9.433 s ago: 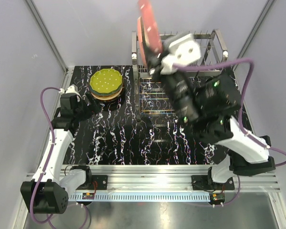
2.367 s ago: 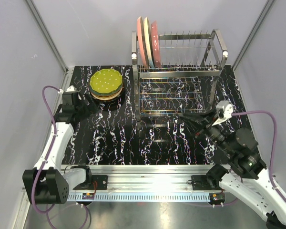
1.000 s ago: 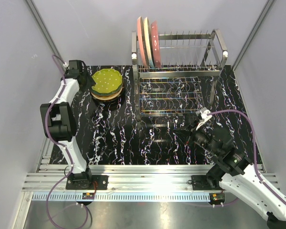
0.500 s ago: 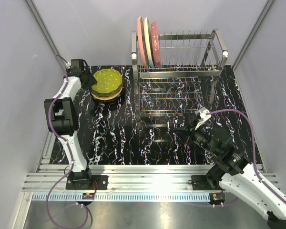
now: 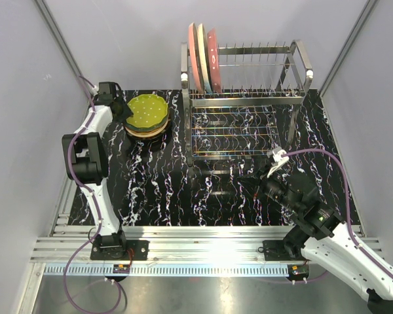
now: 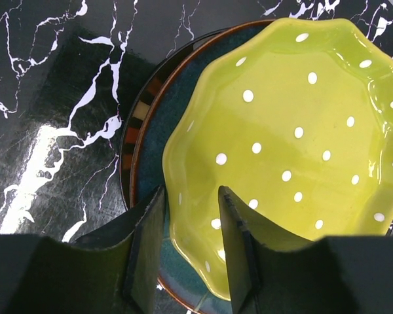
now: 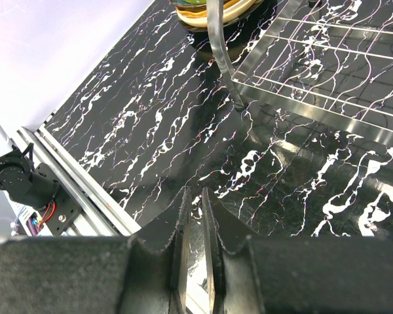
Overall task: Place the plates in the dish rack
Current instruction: Grab a plate with the left arm
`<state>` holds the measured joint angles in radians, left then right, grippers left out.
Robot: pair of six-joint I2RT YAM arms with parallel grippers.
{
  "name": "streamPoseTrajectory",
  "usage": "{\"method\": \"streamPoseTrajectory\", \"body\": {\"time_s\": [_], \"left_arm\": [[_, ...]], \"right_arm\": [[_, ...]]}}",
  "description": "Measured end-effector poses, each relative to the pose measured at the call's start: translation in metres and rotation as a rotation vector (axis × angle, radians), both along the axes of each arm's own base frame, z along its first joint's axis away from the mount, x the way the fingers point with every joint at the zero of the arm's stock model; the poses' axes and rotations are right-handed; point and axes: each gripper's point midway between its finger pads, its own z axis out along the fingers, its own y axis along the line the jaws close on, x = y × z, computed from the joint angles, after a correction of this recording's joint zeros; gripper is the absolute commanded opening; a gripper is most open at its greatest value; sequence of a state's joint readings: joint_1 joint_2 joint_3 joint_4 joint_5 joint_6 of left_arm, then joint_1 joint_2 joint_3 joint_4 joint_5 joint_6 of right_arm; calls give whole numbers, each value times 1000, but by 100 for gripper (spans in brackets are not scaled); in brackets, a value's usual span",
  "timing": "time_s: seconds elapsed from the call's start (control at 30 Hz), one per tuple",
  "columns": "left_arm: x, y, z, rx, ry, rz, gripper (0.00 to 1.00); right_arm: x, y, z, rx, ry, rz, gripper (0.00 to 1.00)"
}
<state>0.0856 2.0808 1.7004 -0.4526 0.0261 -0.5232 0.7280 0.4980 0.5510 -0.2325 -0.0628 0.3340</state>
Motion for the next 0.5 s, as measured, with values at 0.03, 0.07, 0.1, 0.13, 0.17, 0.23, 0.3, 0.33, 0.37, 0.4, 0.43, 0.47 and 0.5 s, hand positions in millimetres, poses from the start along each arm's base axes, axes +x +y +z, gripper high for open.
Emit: {"method": "streamPoseTrajectory", "body": {"time_s": [0.03, 0.07, 0.1, 0.13, 0.17, 0.23, 0.3, 0.33, 0.37, 0.4, 0.43, 0.47, 0.5], "left_arm": [[0, 0, 0, -1, 0, 0, 38], [0, 0, -1, -1, -1, 1, 37], [0, 0, -2, -1, 0, 1, 36], [-1, 0, -3, -2, 3, 1, 35], [-1, 0, -4, -1, 4, 1, 34], [-1, 0, -4, -1, 6, 2, 26], [-2, 1, -7, -1, 9, 4, 20], [-2, 1, -8, -3, 7, 5, 16], [-2, 1, -10, -3, 5, 5, 13], [-2, 1, -11, -5, 0, 7, 7], [-2, 0, -11, -8, -8, 8, 6], [-2, 0, -10, -10, -18, 11, 4], [-5, -1, -11, -18, -26, 18, 3]], "right_arm": [[0, 0, 0, 0, 0, 0, 19], [0, 0, 0, 0, 0, 0, 19], [0, 0, 0, 0, 0, 0, 19], [0, 0, 0, 0, 0, 0, 19], [0, 0, 0, -1, 1, 0, 19], [0, 0, 0, -1, 1, 1, 18], [-1, 1, 0, -1, 1, 3, 18], [-1, 1, -1, -2, 2, 4, 18], [-1, 1, -1, -2, 2, 4, 18], [-1, 1, -1, -2, 2, 4, 18], [-1, 1, -1, -4, 3, 4, 18], [-1, 1, -1, -4, 4, 5, 18], [-2, 1, -2, -5, 5, 5, 18]]}}
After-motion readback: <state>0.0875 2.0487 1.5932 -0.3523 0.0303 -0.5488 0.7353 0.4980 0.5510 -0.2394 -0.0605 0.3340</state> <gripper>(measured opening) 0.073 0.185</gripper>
